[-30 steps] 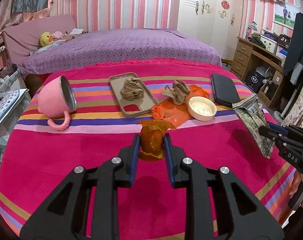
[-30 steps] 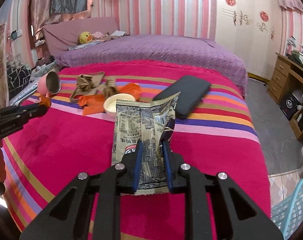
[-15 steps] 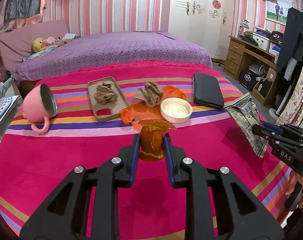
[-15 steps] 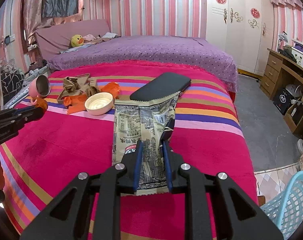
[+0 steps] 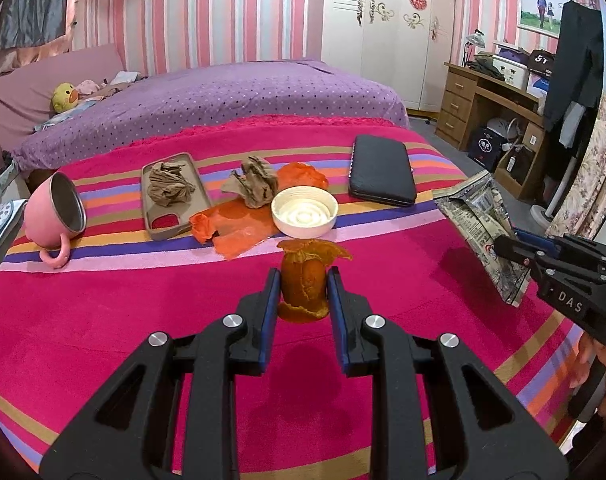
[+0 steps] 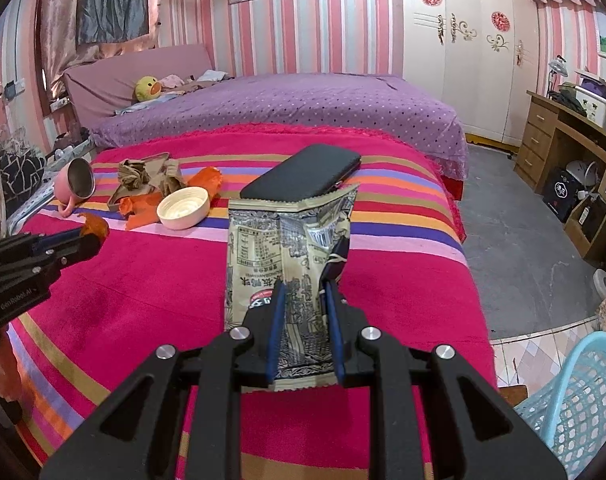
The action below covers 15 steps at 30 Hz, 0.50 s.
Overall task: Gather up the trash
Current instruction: 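Carry the peel and packet to the basket and open the left tool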
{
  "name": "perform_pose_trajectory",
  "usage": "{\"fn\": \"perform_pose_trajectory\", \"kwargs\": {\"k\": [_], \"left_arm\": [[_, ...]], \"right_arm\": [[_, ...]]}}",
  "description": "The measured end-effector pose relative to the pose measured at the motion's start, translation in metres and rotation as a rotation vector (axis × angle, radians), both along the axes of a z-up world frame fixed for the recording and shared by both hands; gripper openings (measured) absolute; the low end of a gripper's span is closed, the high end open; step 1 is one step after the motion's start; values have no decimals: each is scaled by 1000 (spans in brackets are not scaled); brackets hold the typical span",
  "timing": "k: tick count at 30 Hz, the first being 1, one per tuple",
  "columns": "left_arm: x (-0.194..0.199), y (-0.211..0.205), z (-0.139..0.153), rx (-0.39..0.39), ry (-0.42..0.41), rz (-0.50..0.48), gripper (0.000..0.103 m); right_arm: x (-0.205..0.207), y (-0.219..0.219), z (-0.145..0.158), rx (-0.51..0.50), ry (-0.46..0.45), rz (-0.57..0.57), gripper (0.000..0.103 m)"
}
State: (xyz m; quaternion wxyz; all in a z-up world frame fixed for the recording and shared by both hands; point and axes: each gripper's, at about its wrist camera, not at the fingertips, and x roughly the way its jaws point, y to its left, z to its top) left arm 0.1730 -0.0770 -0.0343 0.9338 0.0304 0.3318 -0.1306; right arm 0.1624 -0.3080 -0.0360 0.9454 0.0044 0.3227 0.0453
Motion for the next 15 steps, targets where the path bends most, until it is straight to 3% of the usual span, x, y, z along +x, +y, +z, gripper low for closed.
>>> {"fn": "perform_pose_trajectory", "kwargs": {"k": [8, 15], "left_arm": [[-6, -20, 6, 13, -23, -8, 23], [-16, -50, 16, 7, -32, -30, 23]], "right_arm": [[-15, -23, 12, 7, -23, -17, 21], [-37, -70, 34, 34, -63, -86, 21]]}}
